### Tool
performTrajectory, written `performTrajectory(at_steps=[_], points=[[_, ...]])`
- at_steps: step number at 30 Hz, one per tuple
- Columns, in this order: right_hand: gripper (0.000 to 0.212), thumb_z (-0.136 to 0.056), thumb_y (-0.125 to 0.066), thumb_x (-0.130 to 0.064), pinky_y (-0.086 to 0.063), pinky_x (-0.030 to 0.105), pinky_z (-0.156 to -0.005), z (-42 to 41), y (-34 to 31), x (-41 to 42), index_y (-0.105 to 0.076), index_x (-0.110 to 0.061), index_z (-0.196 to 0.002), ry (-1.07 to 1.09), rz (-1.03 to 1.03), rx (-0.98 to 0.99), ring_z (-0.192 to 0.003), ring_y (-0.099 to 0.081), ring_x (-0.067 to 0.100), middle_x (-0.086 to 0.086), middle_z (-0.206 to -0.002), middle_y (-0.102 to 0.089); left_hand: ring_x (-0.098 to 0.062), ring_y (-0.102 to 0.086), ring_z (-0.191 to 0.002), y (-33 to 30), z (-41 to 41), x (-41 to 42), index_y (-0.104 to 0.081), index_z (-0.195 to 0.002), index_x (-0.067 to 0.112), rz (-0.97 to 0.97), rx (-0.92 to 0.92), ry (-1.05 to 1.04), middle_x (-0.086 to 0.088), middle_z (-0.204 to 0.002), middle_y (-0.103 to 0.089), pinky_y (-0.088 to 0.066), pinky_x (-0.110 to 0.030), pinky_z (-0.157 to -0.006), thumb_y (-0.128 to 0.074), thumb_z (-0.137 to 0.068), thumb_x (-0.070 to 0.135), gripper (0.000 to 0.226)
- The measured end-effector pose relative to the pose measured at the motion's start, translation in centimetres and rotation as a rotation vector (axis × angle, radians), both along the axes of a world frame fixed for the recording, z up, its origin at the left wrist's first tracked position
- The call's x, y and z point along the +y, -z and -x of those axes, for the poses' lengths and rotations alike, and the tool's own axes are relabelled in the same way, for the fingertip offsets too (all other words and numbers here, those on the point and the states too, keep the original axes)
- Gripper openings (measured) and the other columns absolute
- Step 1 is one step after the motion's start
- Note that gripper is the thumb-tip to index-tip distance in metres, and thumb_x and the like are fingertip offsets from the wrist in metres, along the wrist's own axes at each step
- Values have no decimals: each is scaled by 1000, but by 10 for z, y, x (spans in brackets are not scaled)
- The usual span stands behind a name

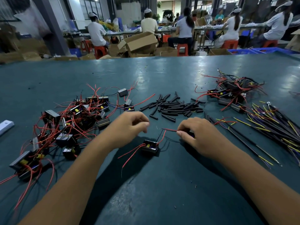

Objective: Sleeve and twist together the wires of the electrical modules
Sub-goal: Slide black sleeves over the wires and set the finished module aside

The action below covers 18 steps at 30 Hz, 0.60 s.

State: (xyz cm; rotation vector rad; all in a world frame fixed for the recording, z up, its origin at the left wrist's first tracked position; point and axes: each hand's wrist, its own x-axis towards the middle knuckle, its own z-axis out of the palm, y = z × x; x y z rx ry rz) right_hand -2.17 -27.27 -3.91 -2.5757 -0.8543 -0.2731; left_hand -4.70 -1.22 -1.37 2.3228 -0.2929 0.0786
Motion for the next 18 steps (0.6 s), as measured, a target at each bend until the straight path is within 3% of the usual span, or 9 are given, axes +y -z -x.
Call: performTrajectory(at_steps=[3,9,13,18], points=[[11,-95,-62,-29,-42,30,-77,3,0,3,-59,-27,-84,3,-93,29,-83,-55,12,-10,-83,-62,-1,-63,-65,12,2,-22,-74,-86,23,-93,6,27,12,-74,-72,-49,-20,-63,-67,-93,40,19],[9,-90,-68,-19,-41,11,-72,6,1,6,-65,-22,-83,17,-256,69,-79,-59,3,-12,-79,-65,-9,-57,-64,17,4,-29,-72,-84,17,126,114,51,10,-68,-67,-47,-25,-64,-72,-89,16,6],[12,-89,-69,-22,-41,10,-73,9,-1,8,-64,-25,-79,25,-370,109,-79,-61,4,-12,-74,-66,-4,-48,-54,21,4,-33,-63,-83,18,89,51,35,19,-61,-59,-40,-20,-55,-68,-87,12,9],[10,-91,-68,-23,-41,8,-74,11,-1,11,-65,-25,-82,31,-396,101,-81,-61,3,-12,-78,-66,-7,-45,-55,23,3,-34,-57,-81,31,30,-46,58,21,-76,-64,-40,-21,-55,-68,-88,20,17]])
